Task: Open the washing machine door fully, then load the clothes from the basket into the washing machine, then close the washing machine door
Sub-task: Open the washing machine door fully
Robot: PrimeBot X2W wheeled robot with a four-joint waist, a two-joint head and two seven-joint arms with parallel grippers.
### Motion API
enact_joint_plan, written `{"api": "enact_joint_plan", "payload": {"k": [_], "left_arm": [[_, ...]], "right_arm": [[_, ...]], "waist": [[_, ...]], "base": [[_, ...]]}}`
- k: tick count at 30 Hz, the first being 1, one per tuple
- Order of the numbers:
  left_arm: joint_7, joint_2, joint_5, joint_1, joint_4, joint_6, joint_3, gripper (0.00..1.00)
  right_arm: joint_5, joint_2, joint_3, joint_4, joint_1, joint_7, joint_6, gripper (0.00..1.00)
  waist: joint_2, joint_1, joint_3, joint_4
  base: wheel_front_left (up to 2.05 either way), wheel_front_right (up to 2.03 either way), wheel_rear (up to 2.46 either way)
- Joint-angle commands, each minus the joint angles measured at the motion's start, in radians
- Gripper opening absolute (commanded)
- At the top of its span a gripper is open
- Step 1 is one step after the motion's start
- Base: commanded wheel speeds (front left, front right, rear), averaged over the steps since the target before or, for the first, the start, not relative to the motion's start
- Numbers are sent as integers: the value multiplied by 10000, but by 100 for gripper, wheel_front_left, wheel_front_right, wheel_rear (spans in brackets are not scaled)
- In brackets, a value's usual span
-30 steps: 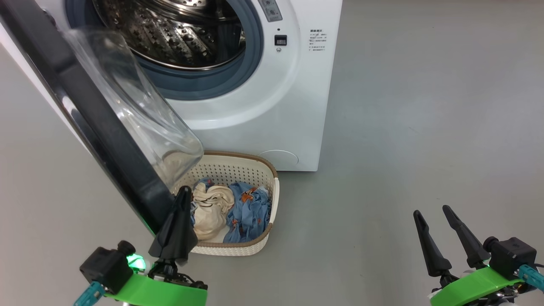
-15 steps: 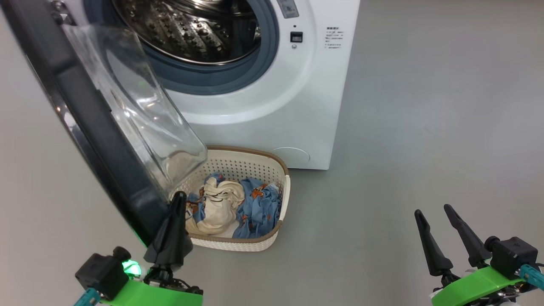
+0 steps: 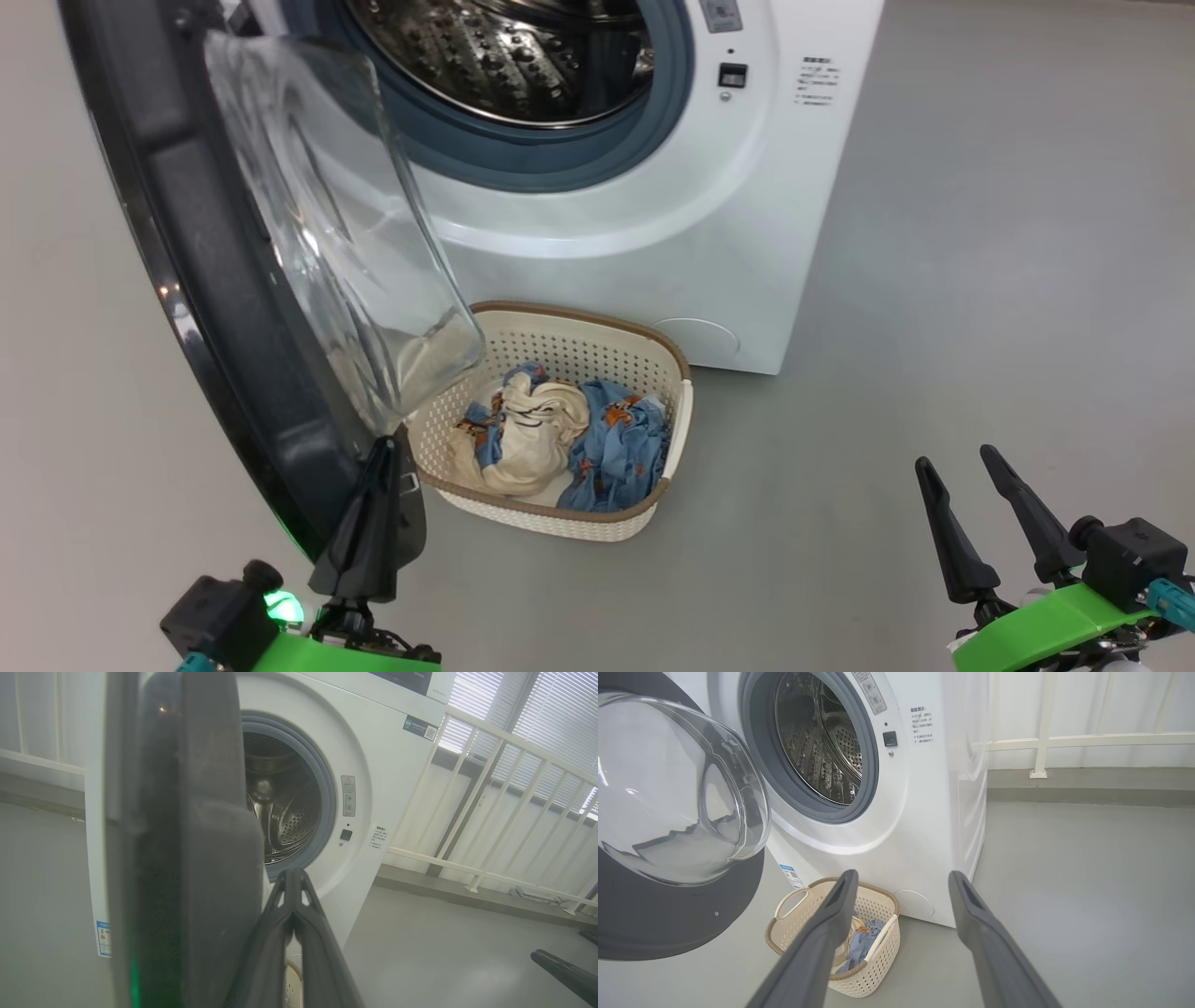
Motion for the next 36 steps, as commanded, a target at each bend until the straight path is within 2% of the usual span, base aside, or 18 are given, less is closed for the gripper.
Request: {"api": "enact_joint_plan", "payload": {"k": [1, 18, 36], "left_arm": [[-62, 214, -1, -37, -170, 183, 541, 0], [-63, 283, 210, -11, 33, 157, 1211, 0], [-63, 607, 154, -38, 7, 294, 2475, 0]], "right_arm": [[-145, -200, 157, -259, -302, -122, 58, 100], [-158, -199, 199, -252, -127, -122, 58, 100], [-192, -276, 183, -303, -185, -122, 58, 100]], "waist": [[0, 0, 12, 186], [0, 0, -107, 984], [0, 0, 48, 1262]], "base": [[0, 0, 0], [0, 0, 0], [0, 0, 0]]}}
